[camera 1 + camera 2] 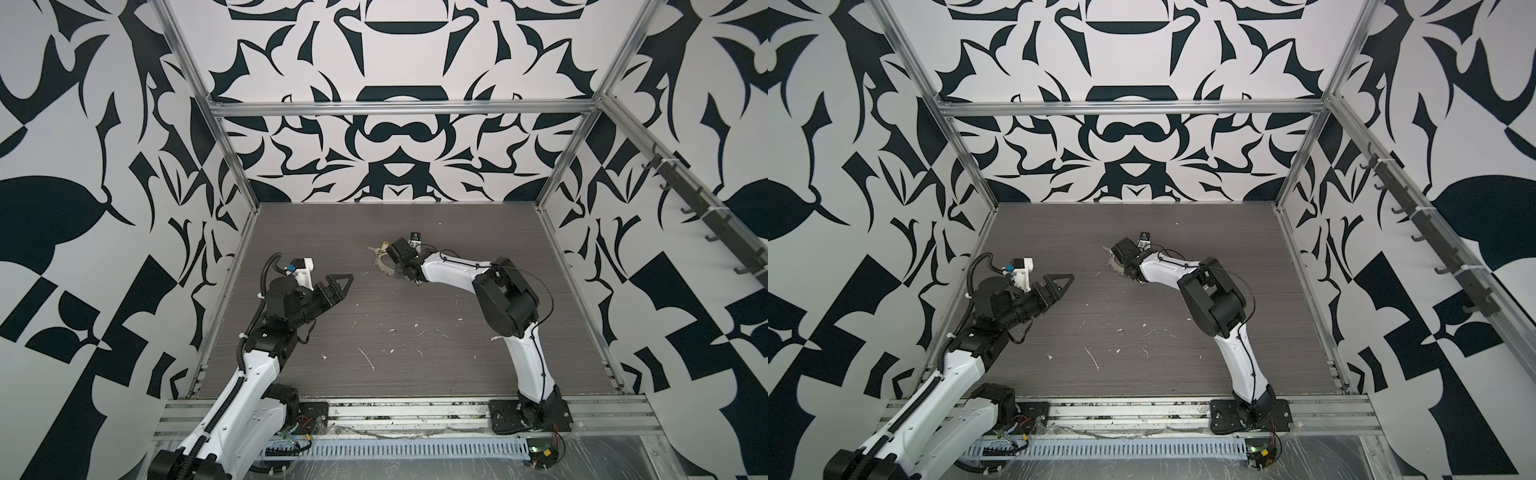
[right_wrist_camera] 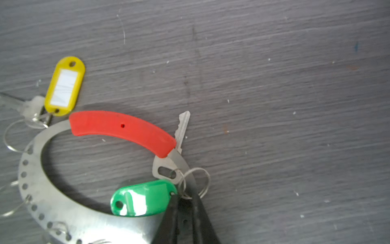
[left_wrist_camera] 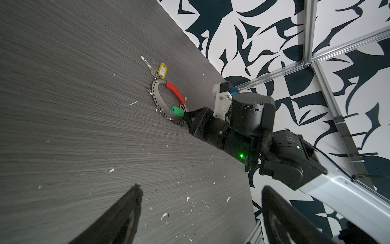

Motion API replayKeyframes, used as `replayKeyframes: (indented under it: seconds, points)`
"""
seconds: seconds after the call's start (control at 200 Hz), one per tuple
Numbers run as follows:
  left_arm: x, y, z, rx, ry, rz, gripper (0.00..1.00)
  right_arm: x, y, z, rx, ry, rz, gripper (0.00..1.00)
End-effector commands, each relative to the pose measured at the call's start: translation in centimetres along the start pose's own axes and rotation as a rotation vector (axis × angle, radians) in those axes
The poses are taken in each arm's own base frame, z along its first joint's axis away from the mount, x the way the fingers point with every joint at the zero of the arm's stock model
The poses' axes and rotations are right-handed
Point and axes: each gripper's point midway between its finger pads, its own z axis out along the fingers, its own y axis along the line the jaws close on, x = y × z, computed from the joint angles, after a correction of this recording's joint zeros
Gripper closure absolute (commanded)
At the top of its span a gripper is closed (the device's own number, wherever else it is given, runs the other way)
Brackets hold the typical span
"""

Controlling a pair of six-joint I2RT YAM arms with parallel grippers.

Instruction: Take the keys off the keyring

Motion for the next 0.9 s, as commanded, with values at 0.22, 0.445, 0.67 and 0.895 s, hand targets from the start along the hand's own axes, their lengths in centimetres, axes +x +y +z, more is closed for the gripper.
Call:
replayKeyframes:
  seconds: [0.22, 0.445, 0.67, 0.895]
  points:
    - [0.3, 0.4, -0.1, -0.009, -0.001, 0.009, 0.09, -2.8, 1.2, -1.6, -0.068, -0.073, -0.051, 1.00]
    - [0.2, 0.2, -0.3, -0.004, -0.008, 0.014, 0.09, -3.9, 1.4, -3.8, -0.130, -0.121, -0.071, 1.00]
    - [0.1, 0.4, -0.1, -0.011, -0.011, 0.013, 0.09, -4.1, 1.1, -3.7, -0.110, -0.127, -0.075, 0.73]
    - [-0.5, 0.9, 0.2, -0.017, -0.055, 0.012, 0.09, -5.3, 0.1, -5.3, -0.114, -0.264, -0.033, 0.67]
